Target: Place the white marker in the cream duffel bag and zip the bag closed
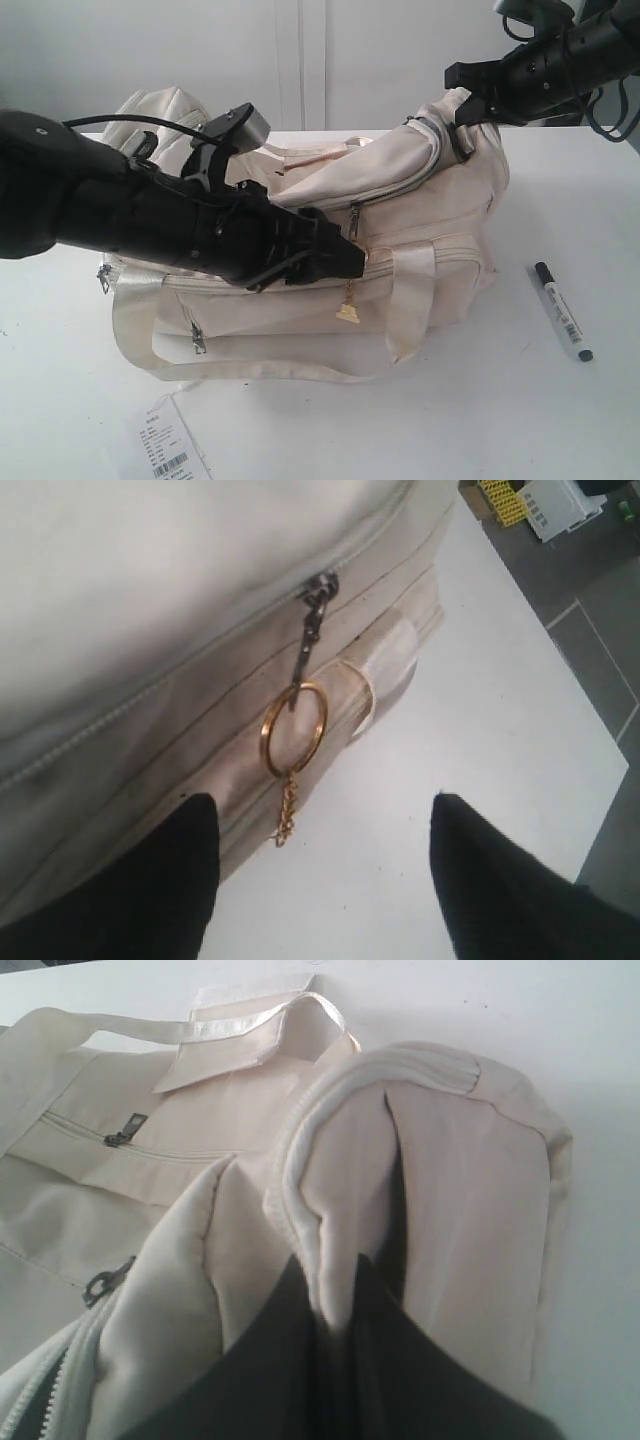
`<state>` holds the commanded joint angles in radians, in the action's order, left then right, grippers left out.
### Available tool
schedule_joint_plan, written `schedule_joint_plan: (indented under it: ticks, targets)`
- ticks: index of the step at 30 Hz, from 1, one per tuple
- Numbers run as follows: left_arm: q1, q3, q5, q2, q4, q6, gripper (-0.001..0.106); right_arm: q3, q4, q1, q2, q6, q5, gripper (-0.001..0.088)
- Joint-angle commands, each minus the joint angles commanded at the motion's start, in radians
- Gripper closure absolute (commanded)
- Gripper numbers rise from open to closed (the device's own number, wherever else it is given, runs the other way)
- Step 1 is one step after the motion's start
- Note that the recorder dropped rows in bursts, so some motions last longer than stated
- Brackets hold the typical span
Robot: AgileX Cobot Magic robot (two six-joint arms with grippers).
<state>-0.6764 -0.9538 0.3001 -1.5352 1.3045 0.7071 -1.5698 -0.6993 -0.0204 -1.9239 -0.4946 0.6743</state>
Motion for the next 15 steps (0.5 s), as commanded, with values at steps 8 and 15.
schedule_joint_plan:
  ticks: [8,15]
  targets:
    - [-0.006,-0.002,-0.053,-0.008,0.041,0.011,0.041,0.000,0.000,0.000,0.000,0.000,0.000,0.0868]
    - [-0.027,-0.002,-0.071,-0.008,0.079,0.039,0.041,0.000,0.000,0.000,0.000,0.000,0.000,0.0868]
